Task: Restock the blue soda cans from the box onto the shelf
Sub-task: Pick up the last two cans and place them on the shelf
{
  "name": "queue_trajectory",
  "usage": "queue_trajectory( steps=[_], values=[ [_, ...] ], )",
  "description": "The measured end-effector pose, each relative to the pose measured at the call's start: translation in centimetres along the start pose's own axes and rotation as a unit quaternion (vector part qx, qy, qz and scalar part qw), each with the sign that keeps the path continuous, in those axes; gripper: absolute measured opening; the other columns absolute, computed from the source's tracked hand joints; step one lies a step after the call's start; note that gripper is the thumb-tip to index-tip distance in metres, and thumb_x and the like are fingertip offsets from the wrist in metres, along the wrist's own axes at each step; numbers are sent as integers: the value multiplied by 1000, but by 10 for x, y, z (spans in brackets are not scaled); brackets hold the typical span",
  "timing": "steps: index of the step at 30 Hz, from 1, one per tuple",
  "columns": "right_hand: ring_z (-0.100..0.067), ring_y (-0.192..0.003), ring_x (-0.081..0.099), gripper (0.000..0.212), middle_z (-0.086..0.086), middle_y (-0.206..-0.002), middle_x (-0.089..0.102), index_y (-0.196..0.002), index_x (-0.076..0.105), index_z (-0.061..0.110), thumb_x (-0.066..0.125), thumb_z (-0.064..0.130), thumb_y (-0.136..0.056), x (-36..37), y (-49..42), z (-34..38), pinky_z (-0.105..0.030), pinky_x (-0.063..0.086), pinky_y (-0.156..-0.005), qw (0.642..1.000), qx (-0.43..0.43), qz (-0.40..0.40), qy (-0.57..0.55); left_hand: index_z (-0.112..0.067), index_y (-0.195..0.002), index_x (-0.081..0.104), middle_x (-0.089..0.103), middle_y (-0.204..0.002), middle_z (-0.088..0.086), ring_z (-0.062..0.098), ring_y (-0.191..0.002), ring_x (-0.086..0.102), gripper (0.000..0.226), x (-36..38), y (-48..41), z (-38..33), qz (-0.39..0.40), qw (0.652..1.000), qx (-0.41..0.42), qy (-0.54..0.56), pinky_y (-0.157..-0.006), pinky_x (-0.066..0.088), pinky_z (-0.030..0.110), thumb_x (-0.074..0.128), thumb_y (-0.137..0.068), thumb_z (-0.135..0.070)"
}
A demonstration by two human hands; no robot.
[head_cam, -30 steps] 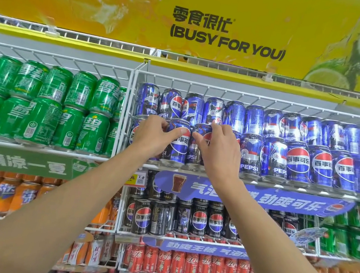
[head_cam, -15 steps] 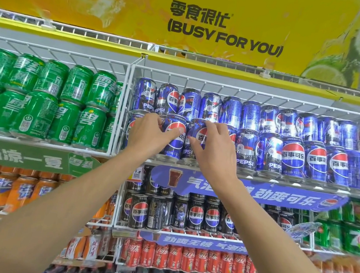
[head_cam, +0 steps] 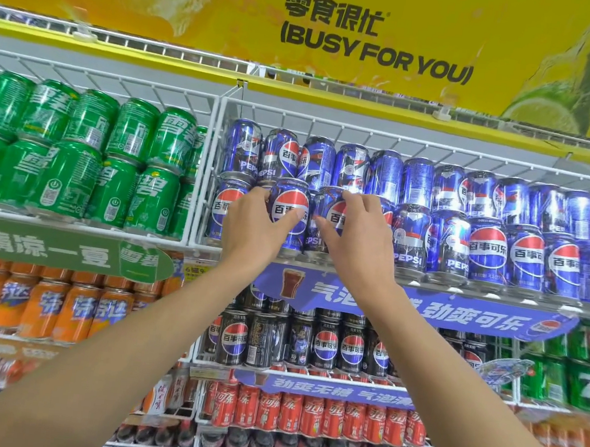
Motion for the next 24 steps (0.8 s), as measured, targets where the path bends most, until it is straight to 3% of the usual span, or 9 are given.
queue_trajectory(
  steps=[6, 9, 13, 16, 18, 24],
  values=[
    [-29, -86, 62, 48, -8, -130, 51, -137, 55, 11, 70, 35, -98, 0, 1, 1, -39, 50, -73, 1000, -17, 12, -14, -9, -118, 58, 64, -106, 6, 22, -90, 51, 60, 2, 5, 0, -7, 999, -7, -34, -75, 43, 37, 68, -88, -59],
    [-28, -85, 62, 51, -8, -134, 51, -142, 51, 11, 68, 34, -99, -1, 3, 1, -38, 52, -77, 999, -18, 15, -21, -9, -124, 56, 64, -110, 6, 25, -99, 57, 63, 1, 7, 4, -7, 1000, -8, -25, -77, 40, 34, 66, -89, -60],
    [-26, -97, 62, 59, -8, -139, 50, -151, 45, 12, 66, 34, -101, -1, 4, -1, -34, 47, -83, 999, -18, 27, -33, -10, -124, 54, 54, -102, -2, 23, -95, 55, 61, -2, 8, 3, 9, 999, -16, -26, -75, 39, 36, 66, -90, -58],
    [-26, -116, 59, 63, -9, -144, 49, -154, 42, 11, 67, 33, -101, -4, 2, -3, -32, 45, -92, 998, -6, 46, -44, -10, -123, 54, 55, -100, -1, 23, -90, 56, 58, -5, 5, 2, 38, 999, -13, -29, -75, 46, 40, 67, -90, -56],
    [-27, -119, 58, 63, -9, -144, 49, -153, 42, 11, 68, 34, -100, -5, 2, -4, -35, 46, -95, 998, -1, 50, -46, -12, -119, 58, 61, -100, 0, 26, -90, 63, 57, -7, 2, 3, 63, 998, -9, -29, -79, 55, 45, 69, -87, -58],
    [-29, -124, 59, 63, -6, -153, 45, -152, 44, 13, 67, 36, -99, -6, 3, -2, -42, 51, -95, 999, -5, 39, -22, -16, -106, 68, 72, -92, 1, 22, -80, 68, 46, -12, -5, 1, 101, 994, 6, -49, -70, 57, 38, 76, -81, -55]
  ],
)
Point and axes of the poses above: each hand's wrist, its own y-axis away from the middle knuckle, its own x-axis out of the palm, z = x × y, the point moved 3 cm from there along -y, towards the middle knuckle
